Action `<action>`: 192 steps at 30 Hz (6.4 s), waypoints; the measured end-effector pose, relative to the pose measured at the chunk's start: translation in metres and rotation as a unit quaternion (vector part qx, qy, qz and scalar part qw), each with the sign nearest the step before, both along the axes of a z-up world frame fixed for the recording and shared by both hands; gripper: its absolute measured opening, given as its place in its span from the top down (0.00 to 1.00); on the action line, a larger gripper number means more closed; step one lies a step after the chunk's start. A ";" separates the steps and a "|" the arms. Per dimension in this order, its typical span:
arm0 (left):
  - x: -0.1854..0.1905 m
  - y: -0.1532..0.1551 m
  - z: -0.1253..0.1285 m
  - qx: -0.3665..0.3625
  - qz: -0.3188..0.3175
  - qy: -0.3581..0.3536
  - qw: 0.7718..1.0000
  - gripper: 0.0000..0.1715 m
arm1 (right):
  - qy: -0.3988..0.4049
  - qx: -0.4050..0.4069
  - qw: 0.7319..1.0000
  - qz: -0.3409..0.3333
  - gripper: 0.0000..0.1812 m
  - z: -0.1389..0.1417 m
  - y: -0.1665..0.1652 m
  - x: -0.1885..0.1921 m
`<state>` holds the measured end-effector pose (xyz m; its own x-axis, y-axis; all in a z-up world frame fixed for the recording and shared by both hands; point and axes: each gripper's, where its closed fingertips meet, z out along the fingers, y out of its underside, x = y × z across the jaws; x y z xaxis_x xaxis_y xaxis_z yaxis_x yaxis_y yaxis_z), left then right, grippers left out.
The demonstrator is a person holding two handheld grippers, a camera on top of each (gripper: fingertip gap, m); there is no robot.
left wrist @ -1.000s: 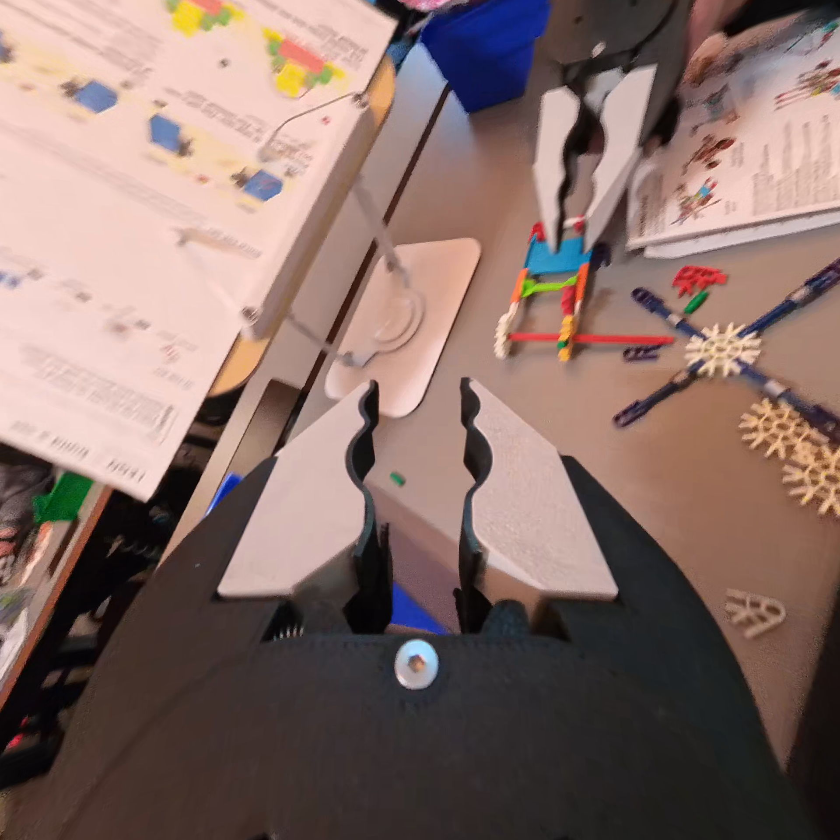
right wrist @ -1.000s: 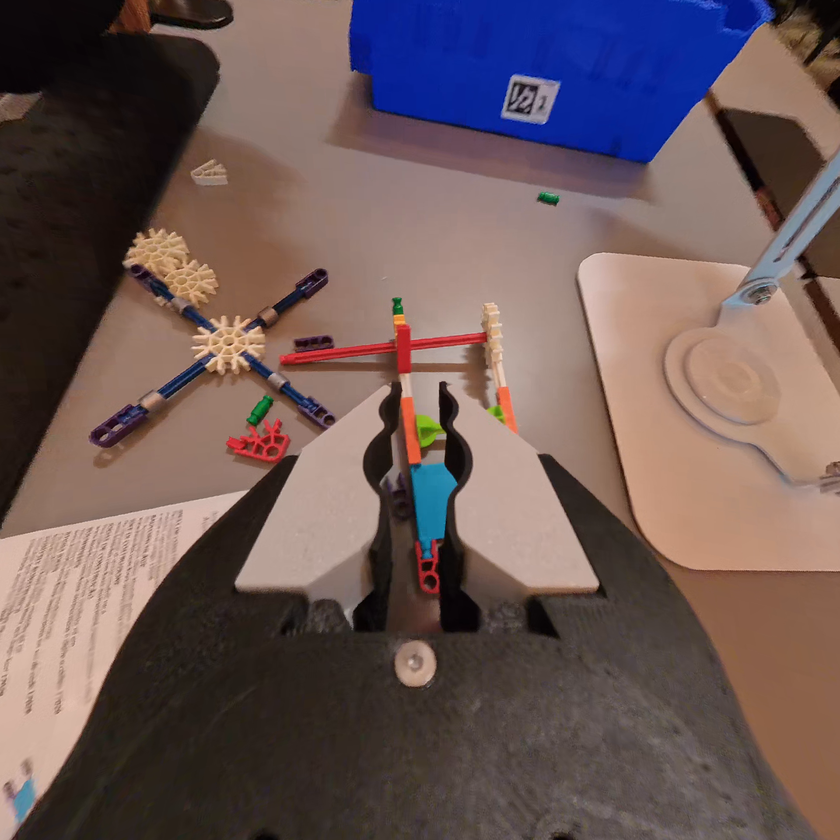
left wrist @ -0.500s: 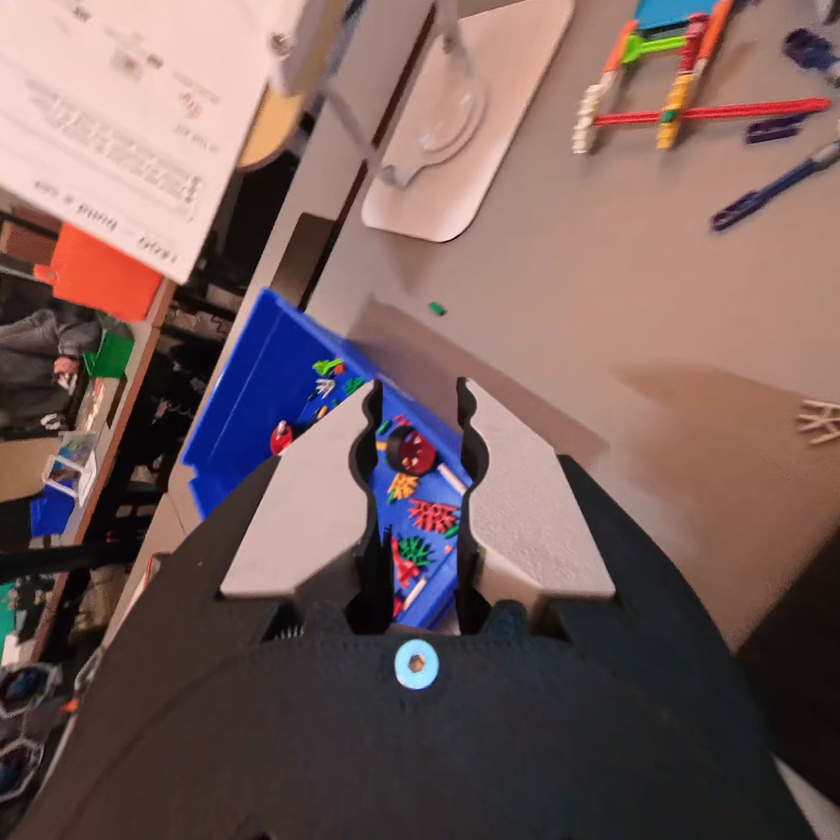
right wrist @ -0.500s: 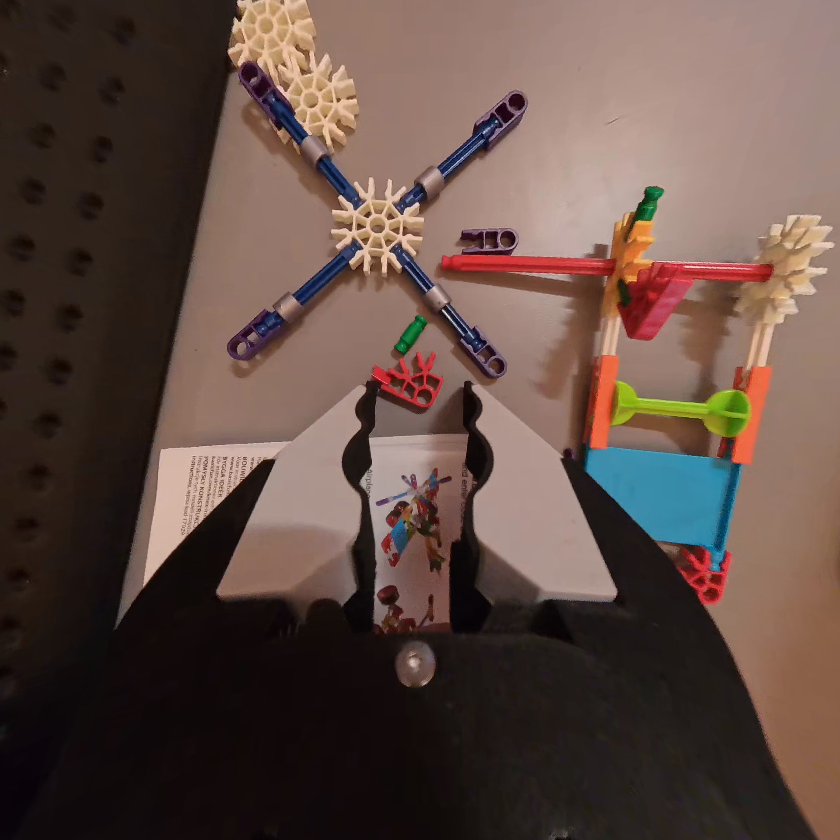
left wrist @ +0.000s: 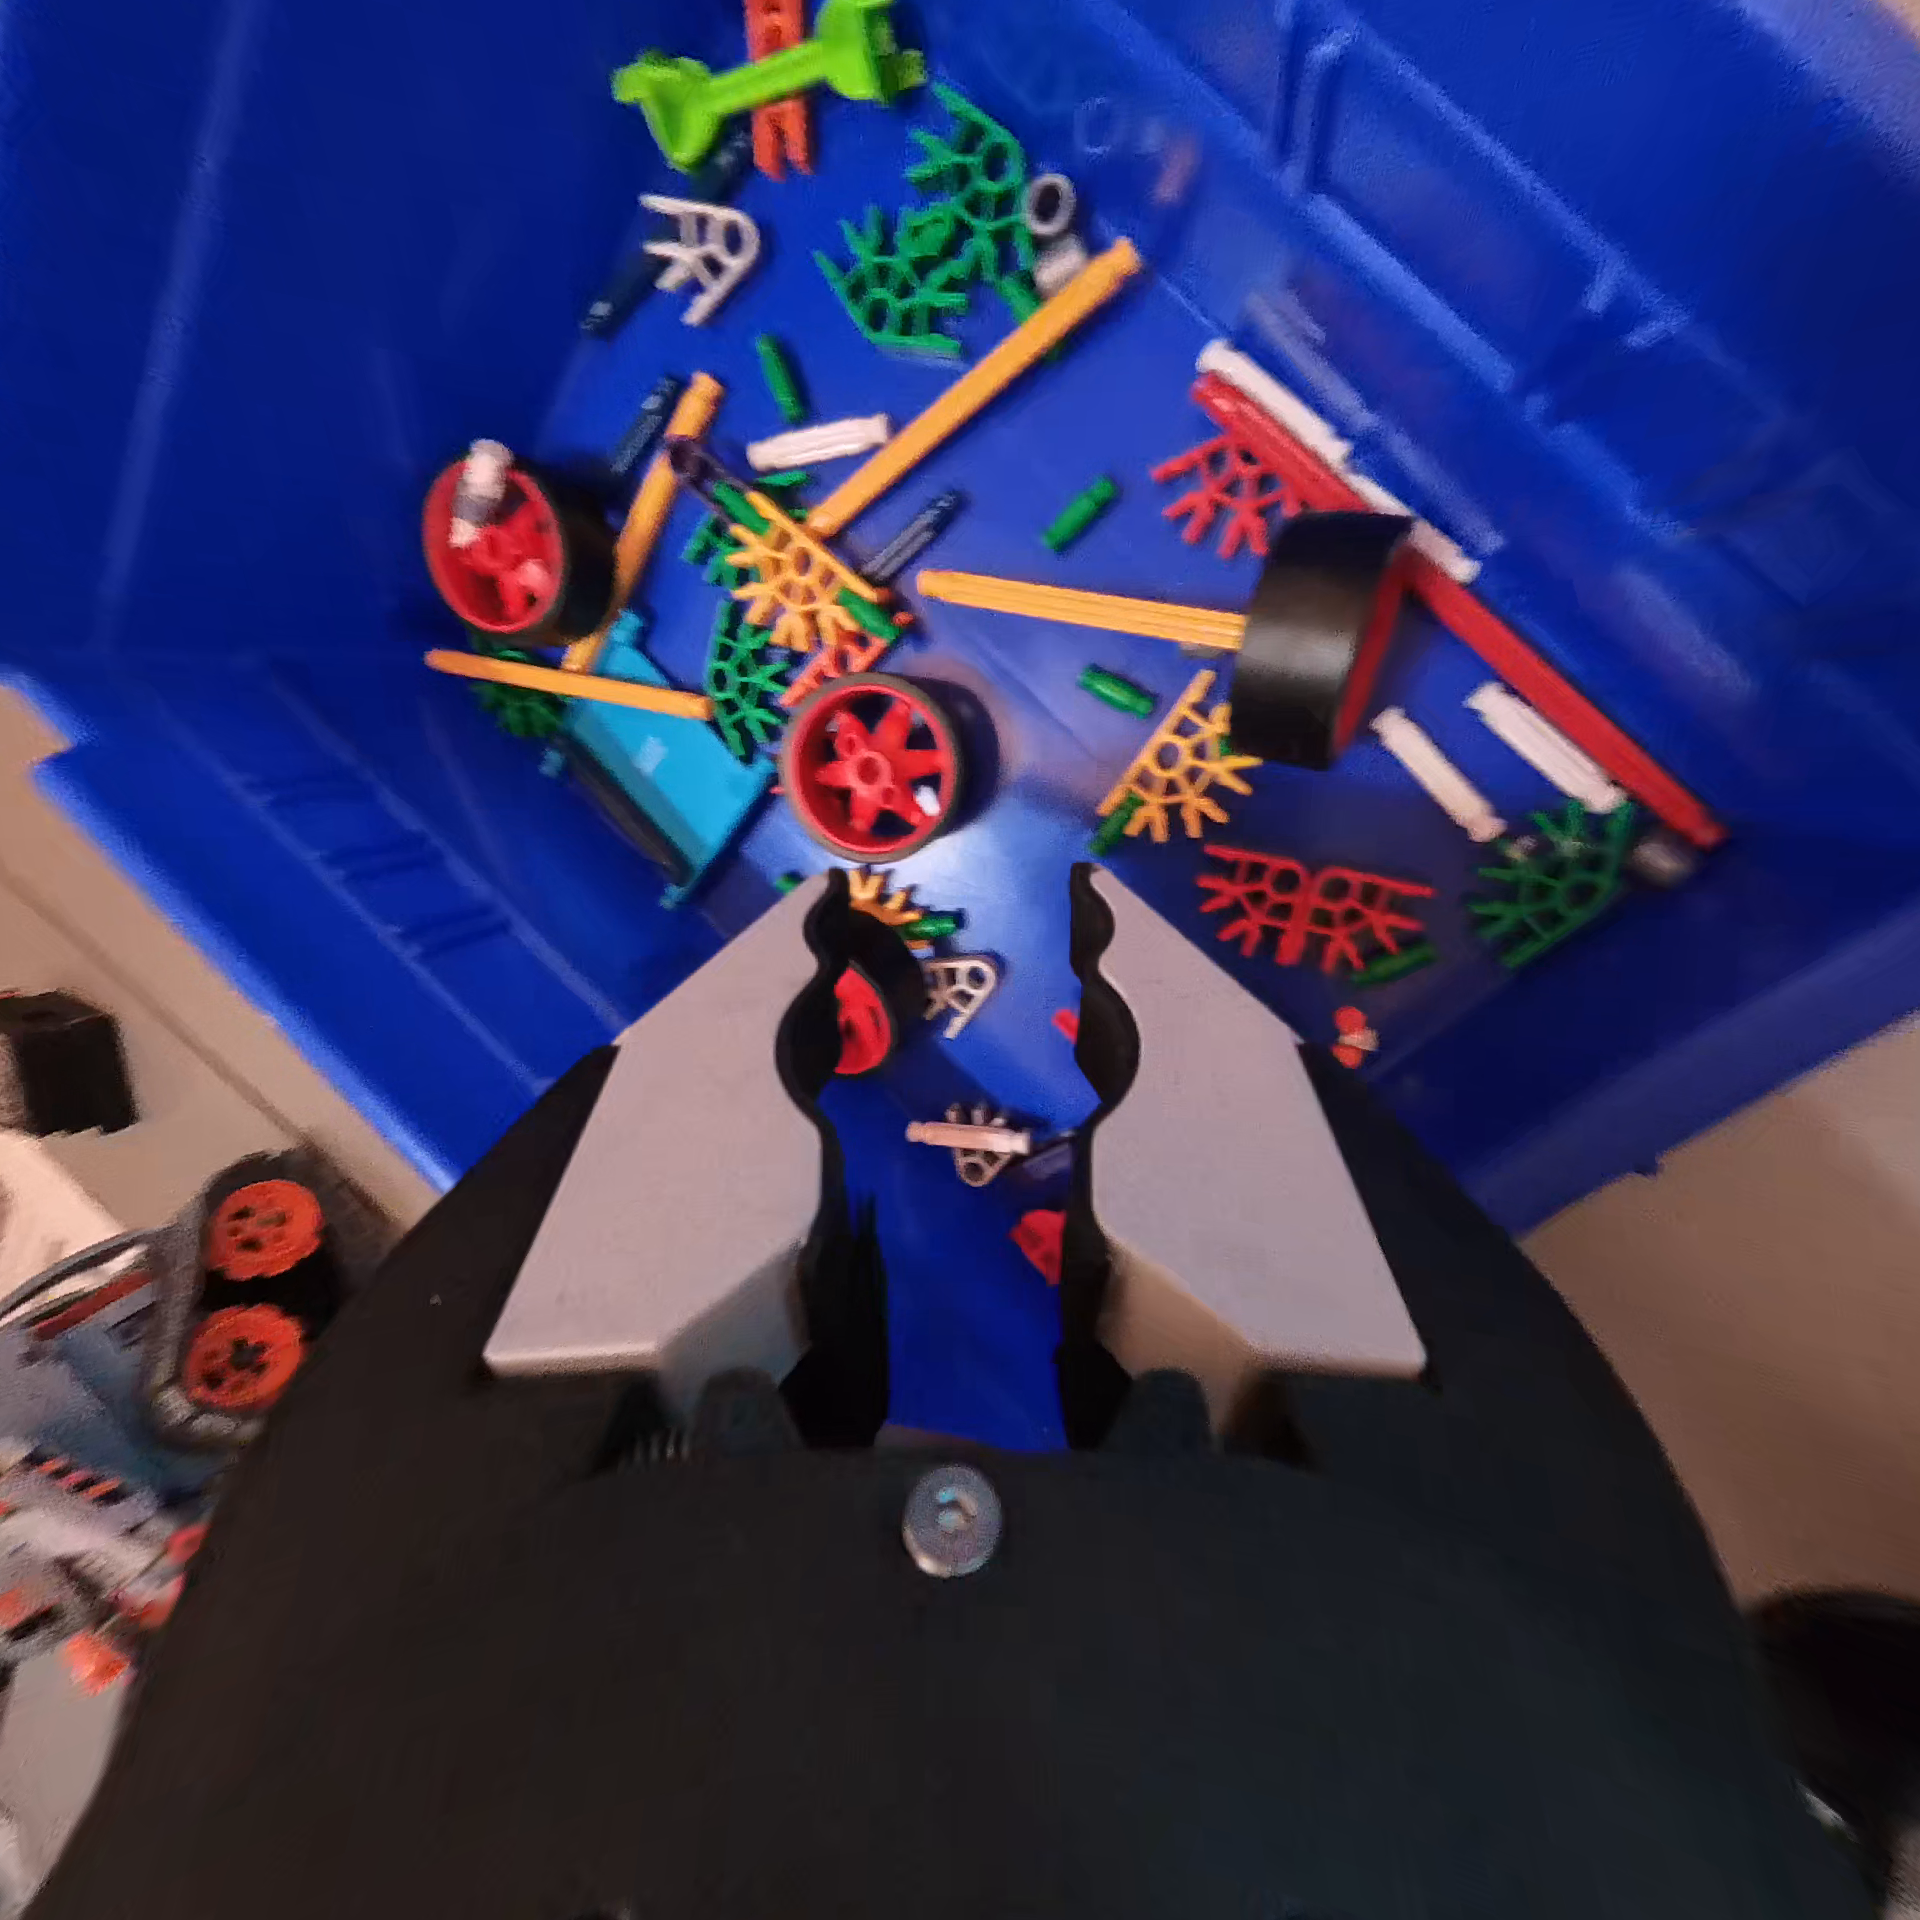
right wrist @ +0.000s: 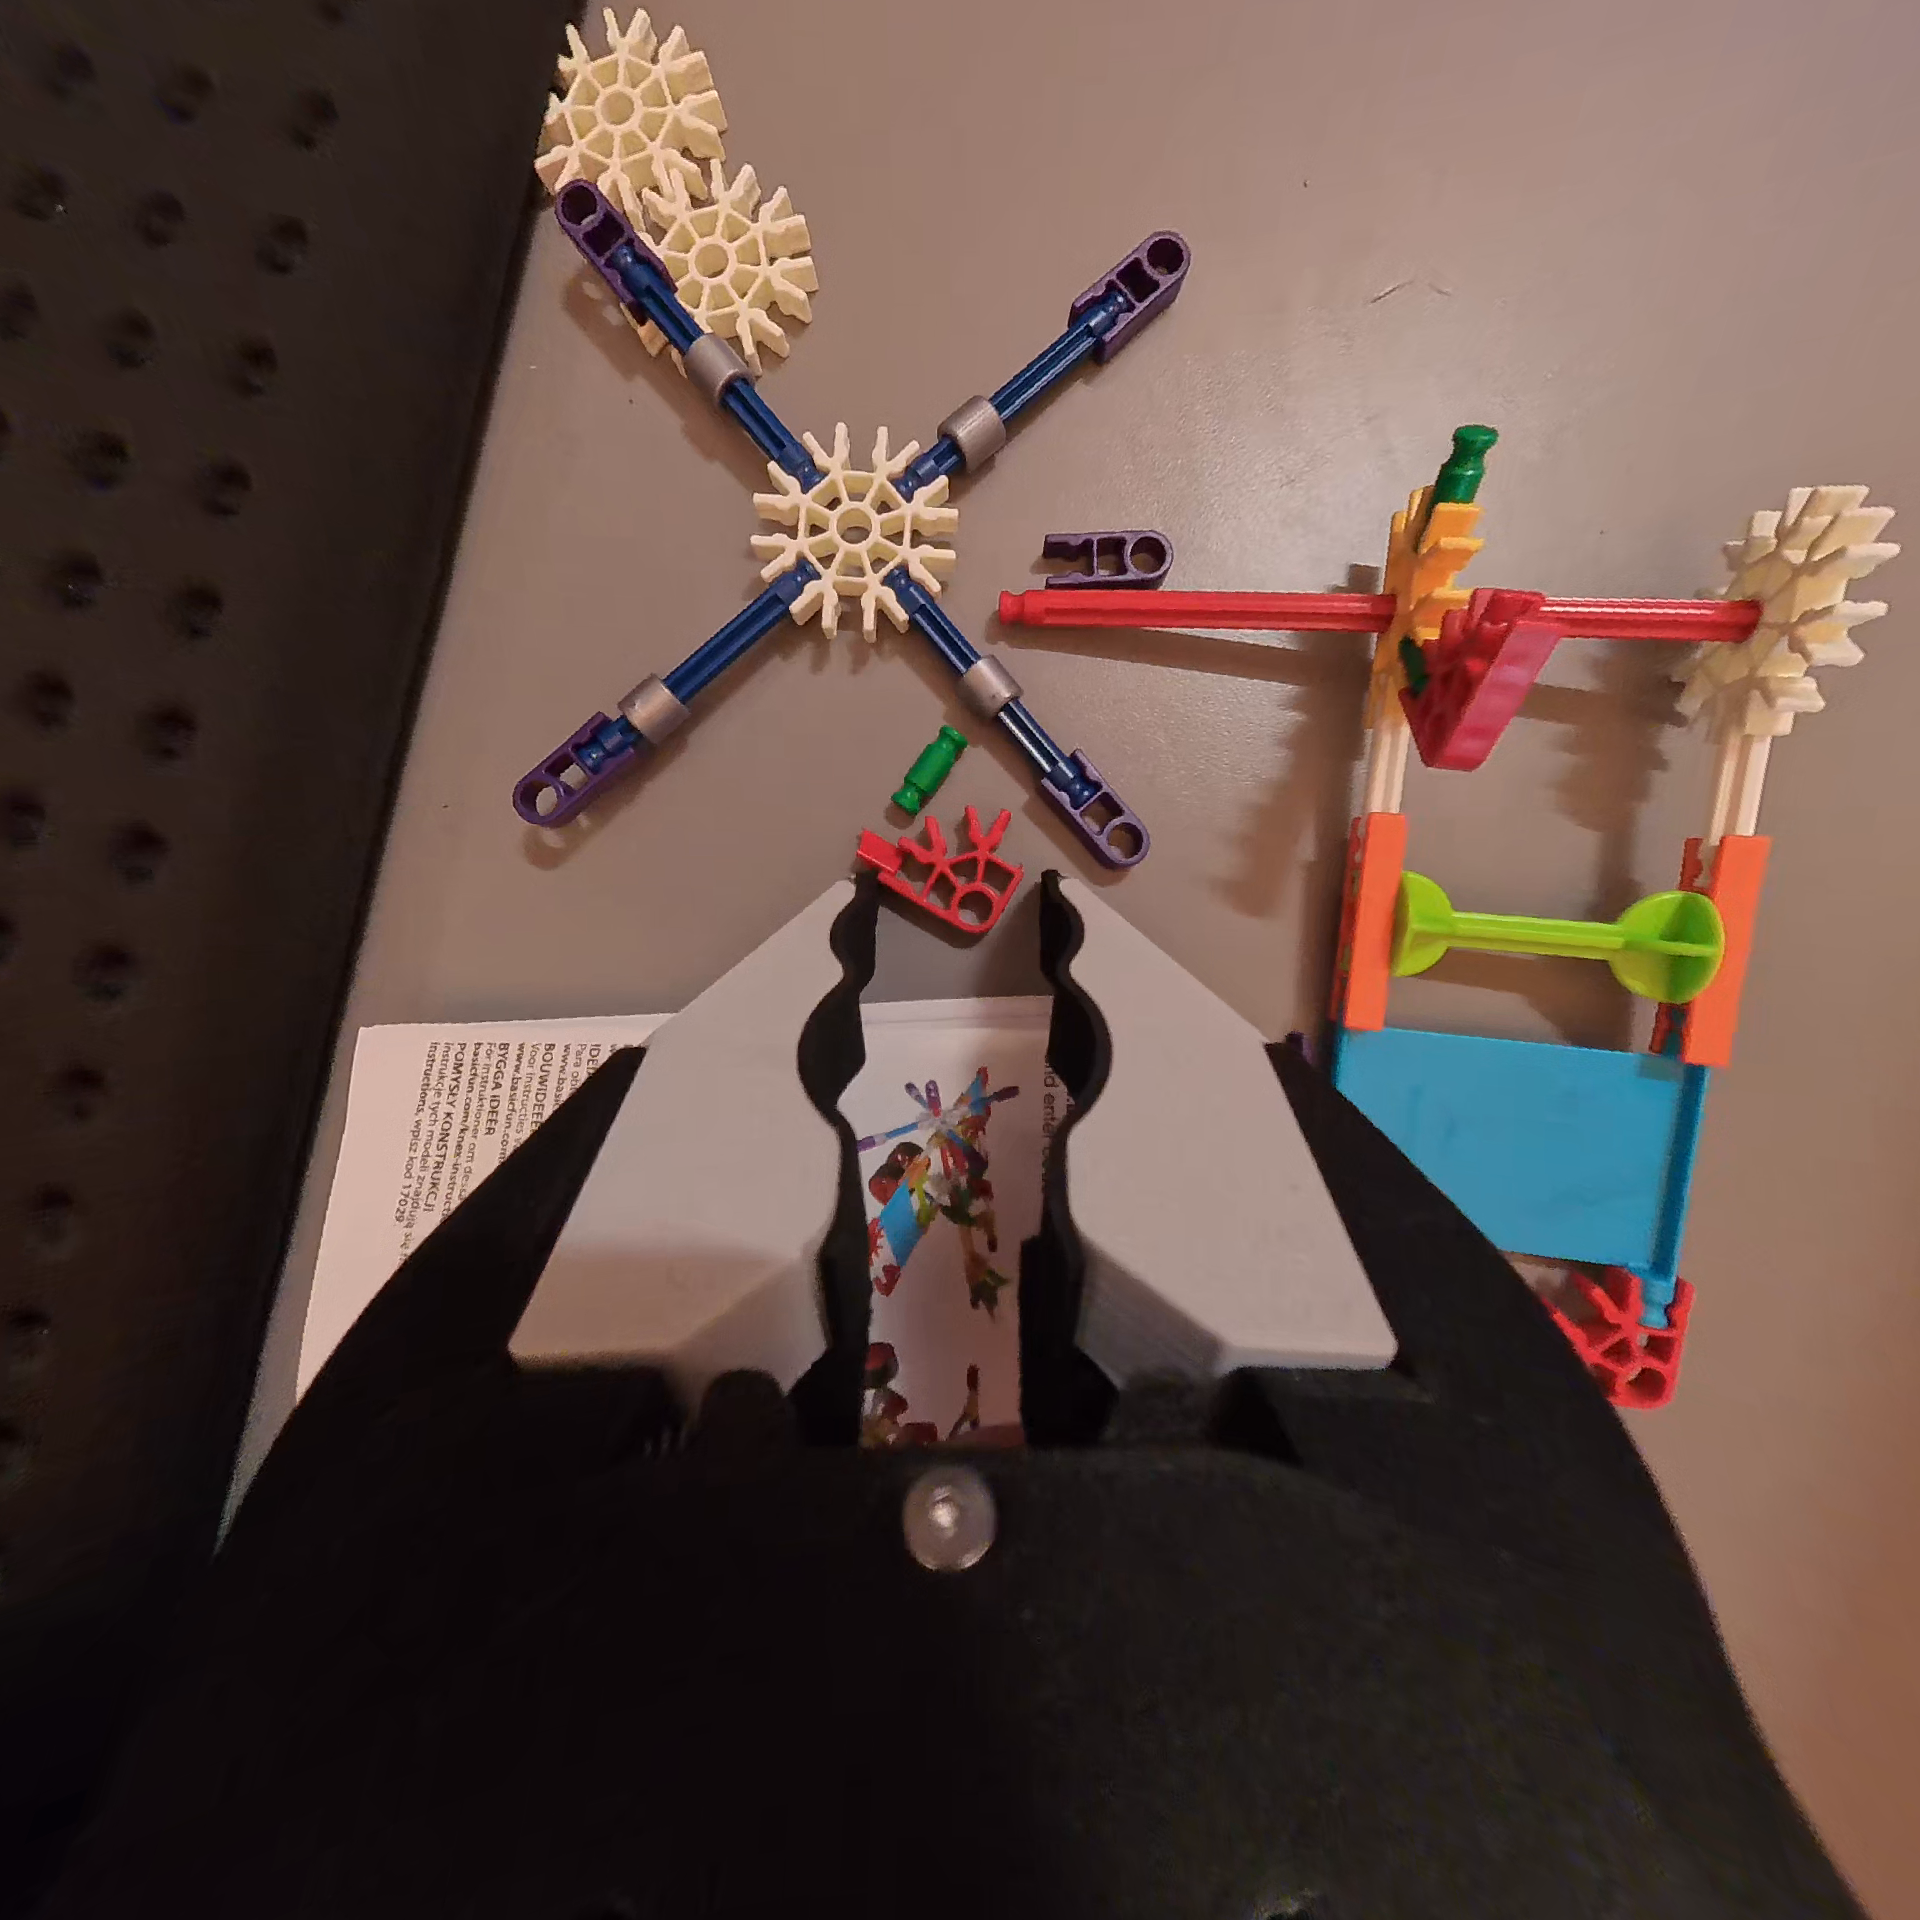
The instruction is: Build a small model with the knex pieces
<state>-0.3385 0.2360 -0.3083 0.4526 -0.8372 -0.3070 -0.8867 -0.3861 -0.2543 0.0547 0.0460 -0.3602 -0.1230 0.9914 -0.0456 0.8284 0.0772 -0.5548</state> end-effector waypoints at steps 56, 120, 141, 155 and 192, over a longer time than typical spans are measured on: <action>0.012 -0.037 -0.050 -0.125 0.015 -0.032 0.992 0.88 | 0.009 -0.004 1.000 0.012 0.86 0.001 -0.003 -0.003; 0.348 -0.130 0.107 0.077 -0.173 -0.558 0.808 0.96 | 0.490 0.005 0.855 -0.171 0.98 0.175 0.060 -0.052; 0.332 -0.128 0.054 0.071 -0.218 -0.413 0.881 1.00 | 0.327 0.052 0.933 -0.139 0.98 0.110 0.060 -0.056; 0.333 -0.122 0.053 0.071 -0.203 -0.436 0.874 0.96 | 0.340 0.058 0.926 -0.153 0.98 0.109 0.069 -0.054; 0.340 -0.118 0.063 0.037 -0.189 -0.534 0.824 1.00 | 0.342 0.052 0.925 -0.156 0.98 0.096 0.076 -0.054</action>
<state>0.0012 0.1180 -0.2454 0.2091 -0.9771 0.0404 -0.1964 -0.0824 -0.9771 0.0008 0.1224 -0.2643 0.2051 0.9781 0.0355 0.2767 -0.0231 -0.9607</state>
